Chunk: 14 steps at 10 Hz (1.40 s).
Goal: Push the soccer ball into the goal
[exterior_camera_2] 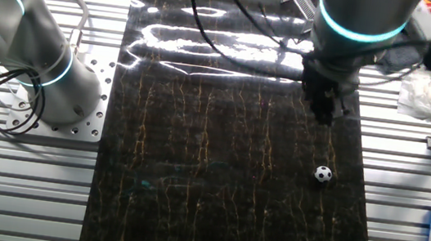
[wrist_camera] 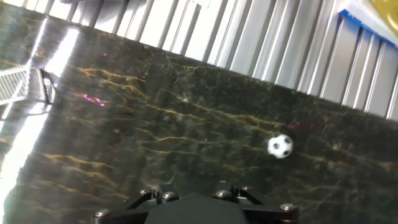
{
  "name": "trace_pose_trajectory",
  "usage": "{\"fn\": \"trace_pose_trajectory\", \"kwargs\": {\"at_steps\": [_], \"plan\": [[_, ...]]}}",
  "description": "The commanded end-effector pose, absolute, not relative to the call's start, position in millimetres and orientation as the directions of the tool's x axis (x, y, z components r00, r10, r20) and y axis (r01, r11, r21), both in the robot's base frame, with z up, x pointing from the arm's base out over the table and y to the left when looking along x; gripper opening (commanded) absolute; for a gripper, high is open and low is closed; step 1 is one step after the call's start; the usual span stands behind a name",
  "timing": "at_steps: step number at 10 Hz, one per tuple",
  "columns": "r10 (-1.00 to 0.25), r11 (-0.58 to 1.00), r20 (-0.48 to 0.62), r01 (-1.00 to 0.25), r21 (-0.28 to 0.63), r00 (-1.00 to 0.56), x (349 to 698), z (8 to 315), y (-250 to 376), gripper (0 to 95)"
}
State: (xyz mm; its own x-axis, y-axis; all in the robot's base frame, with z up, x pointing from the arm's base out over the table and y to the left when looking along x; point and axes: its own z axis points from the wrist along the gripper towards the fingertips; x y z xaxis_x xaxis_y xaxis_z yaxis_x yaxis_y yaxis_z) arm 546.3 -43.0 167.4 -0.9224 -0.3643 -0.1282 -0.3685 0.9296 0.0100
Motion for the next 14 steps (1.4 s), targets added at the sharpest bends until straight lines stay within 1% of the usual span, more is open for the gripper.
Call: {"fn": "trace_pose_trajectory", "kwargs": {"at_steps": [1, 10, 14], "plan": [[-0.366, 0.929, -0.132, -0.370, 0.011, -0.921, 548.2, 163.2, -43.9, 57.0], [-0.396, 0.917, -0.095, -0.399, 0.017, -0.913, 588.2, 138.1, -39.4, 57.0], [-0.408, 0.912, -0.093, -0.411, 0.011, -0.908, 597.4, 126.1, -38.5, 57.0]]}}
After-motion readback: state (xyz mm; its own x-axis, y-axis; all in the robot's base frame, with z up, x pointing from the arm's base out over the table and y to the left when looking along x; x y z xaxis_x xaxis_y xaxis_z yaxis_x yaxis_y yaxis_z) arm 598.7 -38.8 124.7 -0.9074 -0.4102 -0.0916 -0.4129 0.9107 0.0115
